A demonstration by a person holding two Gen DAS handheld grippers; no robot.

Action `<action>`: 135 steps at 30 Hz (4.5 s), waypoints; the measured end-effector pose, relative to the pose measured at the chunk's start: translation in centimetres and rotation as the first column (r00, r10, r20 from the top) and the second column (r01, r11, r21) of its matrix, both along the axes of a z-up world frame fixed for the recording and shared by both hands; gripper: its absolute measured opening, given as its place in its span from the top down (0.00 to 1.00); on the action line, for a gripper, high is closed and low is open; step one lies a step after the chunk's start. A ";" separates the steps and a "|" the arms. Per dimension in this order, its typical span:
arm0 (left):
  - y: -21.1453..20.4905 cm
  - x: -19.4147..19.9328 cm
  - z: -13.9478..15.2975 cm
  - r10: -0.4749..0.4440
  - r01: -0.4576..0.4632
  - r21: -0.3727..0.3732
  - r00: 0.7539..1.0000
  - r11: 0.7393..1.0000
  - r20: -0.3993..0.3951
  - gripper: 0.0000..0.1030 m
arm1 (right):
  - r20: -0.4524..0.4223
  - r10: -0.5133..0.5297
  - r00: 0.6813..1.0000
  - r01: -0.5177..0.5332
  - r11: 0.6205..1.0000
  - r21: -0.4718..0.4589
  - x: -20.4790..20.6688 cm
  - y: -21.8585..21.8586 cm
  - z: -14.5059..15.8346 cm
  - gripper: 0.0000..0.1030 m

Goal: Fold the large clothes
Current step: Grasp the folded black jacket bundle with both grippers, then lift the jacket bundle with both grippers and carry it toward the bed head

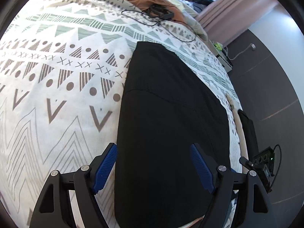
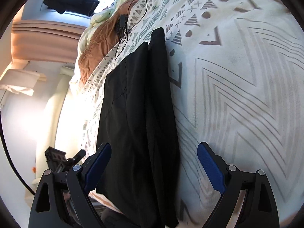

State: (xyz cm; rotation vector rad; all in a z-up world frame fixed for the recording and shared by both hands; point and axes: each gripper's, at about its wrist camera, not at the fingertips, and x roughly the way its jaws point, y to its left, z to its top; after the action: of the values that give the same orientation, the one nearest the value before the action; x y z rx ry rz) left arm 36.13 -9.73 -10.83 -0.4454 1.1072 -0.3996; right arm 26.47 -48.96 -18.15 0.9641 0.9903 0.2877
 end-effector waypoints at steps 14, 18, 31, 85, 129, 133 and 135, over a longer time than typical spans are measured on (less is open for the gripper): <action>-1.8 6.8 -2.7 -0.040 0.040 0.007 0.998 0.999 -0.039 0.24 | 0.014 0.081 0.997 -0.082 0.996 0.027 6.7 -0.1 -1.7 0.24; -1.7 8.5 -3.3 -0.030 0.030 0.004 0.998 1.000 -0.050 0.28 | 0.014 0.099 0.995 -0.100 0.995 0.030 8.4 0.2 -2.0 0.26; -2.4 13.0 -4.8 -0.015 0.016 0.011 0.996 1.000 -0.089 0.36 | 0.004 0.140 0.990 -0.140 0.990 0.020 11.8 1.0 -2.4 0.50; 21.9 -8.4 18.1 0.269 -0.241 -0.119 0.865 0.963 0.423 0.83 | 0.505 0.447 0.738 -0.463 0.880 -0.103 0.1 29.5 23.3 0.81; 63.2 -20.9 16.0 0.672 -0.724 -0.056 0.605 0.688 0.428 0.84 | 0.456 0.792 0.406 -0.880 0.473 -0.039 -2.4 79.7 17.6 0.80; 64.1 -18.0 14.0 0.667 -0.720 -0.022 0.630 0.693 0.398 0.84 | 0.433 0.790 0.435 -0.874 0.485 -0.006 -0.3 80.4 15.3 0.81; 64.5 -16.1 12.7 0.667 -0.714 -0.017 0.645 0.700 0.374 0.84 | 0.418 0.790 0.449 -0.870 0.493 0.004 1.0 80.5 14.3 0.80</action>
State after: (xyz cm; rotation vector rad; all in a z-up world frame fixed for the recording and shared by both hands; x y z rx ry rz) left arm 20.00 54.76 1.82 -0.6172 0.5294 0.2814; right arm 27.47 31.51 -3.89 0.4825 1.0318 1.4226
